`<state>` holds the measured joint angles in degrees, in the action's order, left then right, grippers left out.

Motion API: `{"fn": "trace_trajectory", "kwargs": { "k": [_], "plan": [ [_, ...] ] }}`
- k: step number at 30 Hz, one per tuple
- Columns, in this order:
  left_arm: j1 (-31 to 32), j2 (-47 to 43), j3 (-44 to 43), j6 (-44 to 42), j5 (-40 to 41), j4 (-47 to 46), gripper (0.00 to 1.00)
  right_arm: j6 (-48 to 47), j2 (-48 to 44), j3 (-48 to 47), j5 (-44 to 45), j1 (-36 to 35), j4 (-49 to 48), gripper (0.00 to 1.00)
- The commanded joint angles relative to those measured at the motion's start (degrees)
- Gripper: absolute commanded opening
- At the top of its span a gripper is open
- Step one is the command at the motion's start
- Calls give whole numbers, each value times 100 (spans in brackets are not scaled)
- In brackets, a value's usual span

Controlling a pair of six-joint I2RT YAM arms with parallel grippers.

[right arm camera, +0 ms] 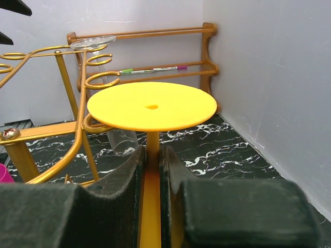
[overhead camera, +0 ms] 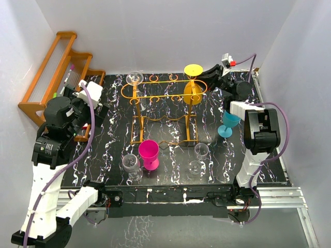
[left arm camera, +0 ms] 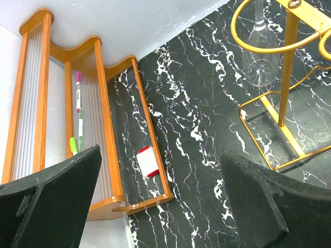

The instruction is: Place the wine glass upside down on the wine glass rack

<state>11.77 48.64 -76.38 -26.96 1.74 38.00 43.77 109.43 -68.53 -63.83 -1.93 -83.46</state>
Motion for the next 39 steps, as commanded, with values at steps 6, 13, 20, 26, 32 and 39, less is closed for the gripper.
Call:
{"fn": "trace_trajectory", "kwargs": {
  "k": [6, 13, 20, 26, 32, 39],
  "plan": [
    [-68, -83, 83, 86, -23, 33, 97, 139, -325, 68, -119, 32, -2099, 8],
    [-73, -73, 116, 139, -109, 112, 97, -30, -362, 47, -174, 32, -2100, 8],
    [-88, -25, 118, 206, -154, 153, 97, -64, -251, -270, -107, 29, -2105, 8],
    [-113, 28, 59, 297, -206, 188, 97, -54, -40, -697, -49, 35, -2117, 8],
    [-121, 82, -10, 344, -213, 313, 97, 20, 17, -806, -71, 39, -2115, 8],
    [-114, 160, -25, 417, -292, 375, 97, -196, -140, -375, -208, 35, -2117, 8]
  ]
}}
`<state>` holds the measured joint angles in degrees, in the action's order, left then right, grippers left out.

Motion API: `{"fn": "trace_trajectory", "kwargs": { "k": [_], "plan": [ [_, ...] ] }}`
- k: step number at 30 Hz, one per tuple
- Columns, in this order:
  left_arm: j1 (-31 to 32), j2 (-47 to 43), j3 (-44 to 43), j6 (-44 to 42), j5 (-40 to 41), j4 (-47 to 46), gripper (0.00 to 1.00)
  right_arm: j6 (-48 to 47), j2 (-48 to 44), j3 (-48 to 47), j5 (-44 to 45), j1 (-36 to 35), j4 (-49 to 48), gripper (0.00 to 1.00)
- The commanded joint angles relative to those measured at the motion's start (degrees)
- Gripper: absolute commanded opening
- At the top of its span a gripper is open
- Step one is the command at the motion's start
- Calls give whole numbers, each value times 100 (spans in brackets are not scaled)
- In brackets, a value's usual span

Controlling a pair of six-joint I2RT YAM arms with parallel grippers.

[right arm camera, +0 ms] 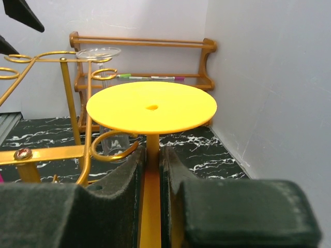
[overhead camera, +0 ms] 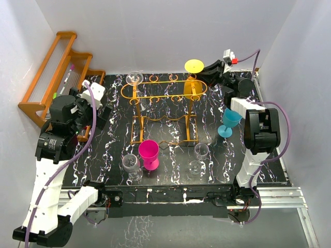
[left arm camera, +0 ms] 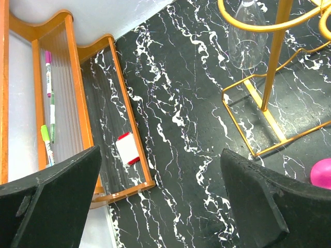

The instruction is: Place the wine glass upside down on the wine glass rack

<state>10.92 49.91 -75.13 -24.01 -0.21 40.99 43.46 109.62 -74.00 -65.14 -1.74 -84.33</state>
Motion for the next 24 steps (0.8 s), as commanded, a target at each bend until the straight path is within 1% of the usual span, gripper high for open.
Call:
{"fn": "trace_trajectory", "kwargs": {
  "k": [1, 13, 24],
  "plan": [
    [-28, 35, -143, 135, -113, 80, 97, -197, -195, 244, -87, 0, -2026, 8],
    [-28, 126, -81, 233, -302, 104, 97, -499, -627, 858, -168, -30, -2034, 8],
    [-31, 99, 25, 321, -365, 76, 97, -478, -728, 964, -208, -64, -2031, 8]
  ]
}}
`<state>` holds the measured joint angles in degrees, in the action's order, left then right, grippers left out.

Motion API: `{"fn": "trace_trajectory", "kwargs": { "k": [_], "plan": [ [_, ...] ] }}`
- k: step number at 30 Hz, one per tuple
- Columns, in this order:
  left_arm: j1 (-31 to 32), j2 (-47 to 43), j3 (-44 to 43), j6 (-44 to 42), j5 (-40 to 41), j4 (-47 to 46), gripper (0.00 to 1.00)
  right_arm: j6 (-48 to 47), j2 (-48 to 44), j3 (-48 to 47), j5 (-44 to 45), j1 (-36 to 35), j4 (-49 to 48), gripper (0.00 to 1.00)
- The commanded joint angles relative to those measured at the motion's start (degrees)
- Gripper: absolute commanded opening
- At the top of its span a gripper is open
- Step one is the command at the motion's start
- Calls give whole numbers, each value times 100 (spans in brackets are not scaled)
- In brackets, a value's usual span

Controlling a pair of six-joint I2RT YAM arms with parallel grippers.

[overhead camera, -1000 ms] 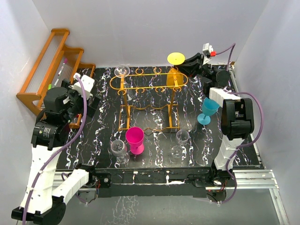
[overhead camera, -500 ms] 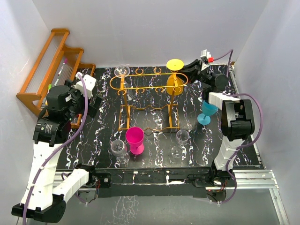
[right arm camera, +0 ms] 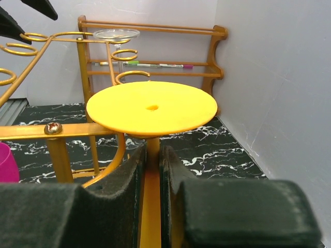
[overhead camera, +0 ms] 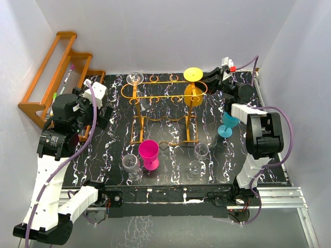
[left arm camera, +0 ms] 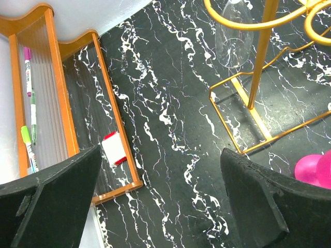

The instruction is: Place the wine glass upside down on the wine glass rack

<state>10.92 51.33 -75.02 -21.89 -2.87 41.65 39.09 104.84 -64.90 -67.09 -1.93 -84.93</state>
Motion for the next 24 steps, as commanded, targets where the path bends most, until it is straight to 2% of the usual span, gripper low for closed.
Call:
{"fn": "trace_trajectory", "kwargs": {
  "k": [1, 9, 10, 13, 14, 21, 22, 23, 24],
  "plan": [
    [-30, -40, 13, 112, -99, 10, 97, -51, -264, 83, -17, -52, -1967, 8],
    [-29, -40, -2, 135, -99, 18, 97, -163, -446, 446, -55, -70, -1973, 9],
    [-28, -41, 4, 145, -99, 19, 97, -178, -447, 487, -50, -65, -1960, 13],
    [-29, -60, -11, 171, -117, 38, 97, -226, -671, 618, -32, -57, -1963, 45],
    [-34, -73, -12, 180, -123, 43, 97, -236, -701, 653, -28, -44, -1953, 51],
    [-33, -202, 11, 198, -132, 60, 97, -301, -830, 883, 20, 103, -1944, 53],
    [-29, -221, 18, 200, -139, 67, 97, -319, -843, 903, 31, 146, -1946, 81],
    [-35, -239, 22, 202, -142, 75, 97, -322, -867, 918, 47, 164, -1942, 96],
    [-34, -255, 22, 196, -145, 92, 97, -325, -890, 938, 49, 250, -1940, 98]
  ]
}}
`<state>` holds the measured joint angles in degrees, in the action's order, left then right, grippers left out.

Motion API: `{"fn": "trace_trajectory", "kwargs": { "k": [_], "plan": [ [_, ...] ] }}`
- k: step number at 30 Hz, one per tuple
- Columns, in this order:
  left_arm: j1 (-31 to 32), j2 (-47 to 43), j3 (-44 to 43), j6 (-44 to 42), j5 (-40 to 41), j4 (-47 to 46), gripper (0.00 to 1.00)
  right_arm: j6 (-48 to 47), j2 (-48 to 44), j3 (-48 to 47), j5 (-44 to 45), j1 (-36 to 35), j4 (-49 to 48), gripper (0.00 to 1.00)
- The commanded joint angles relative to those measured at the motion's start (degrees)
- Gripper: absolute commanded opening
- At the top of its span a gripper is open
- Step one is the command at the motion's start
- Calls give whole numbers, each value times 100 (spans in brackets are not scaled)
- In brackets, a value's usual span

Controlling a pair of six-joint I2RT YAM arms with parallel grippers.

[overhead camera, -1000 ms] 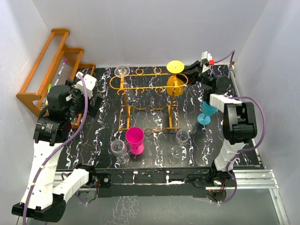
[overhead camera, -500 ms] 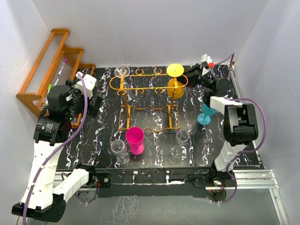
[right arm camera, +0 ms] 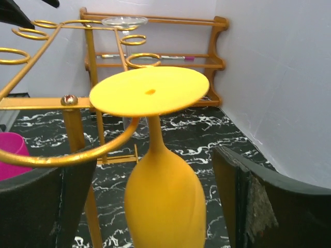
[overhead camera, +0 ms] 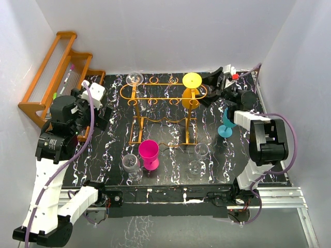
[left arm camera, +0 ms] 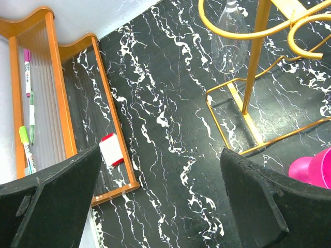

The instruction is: Place the wine glass upside down on the wine glass rack

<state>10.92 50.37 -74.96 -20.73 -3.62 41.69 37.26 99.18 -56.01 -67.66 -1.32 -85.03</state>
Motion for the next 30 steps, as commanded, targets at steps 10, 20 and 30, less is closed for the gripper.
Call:
{"fn": "trace_trajectory", "kwargs": {
  "k": [10, 20, 30],
  "plan": [
    [-29, 3, -364, 249, 357, 790, 97, -1732, -1580, 596, 784, 1197, 43, 98],
    [-35, 500, -1365, 185, -20, 2370, 97, -4241, -4844, 39, 5873, -281, 8049, 98],
    [-41, 539, -1627, 428, -195, 2783, 97, -1741, -5350, -1846, 5204, -286, 12988, 98]
  ]
}}
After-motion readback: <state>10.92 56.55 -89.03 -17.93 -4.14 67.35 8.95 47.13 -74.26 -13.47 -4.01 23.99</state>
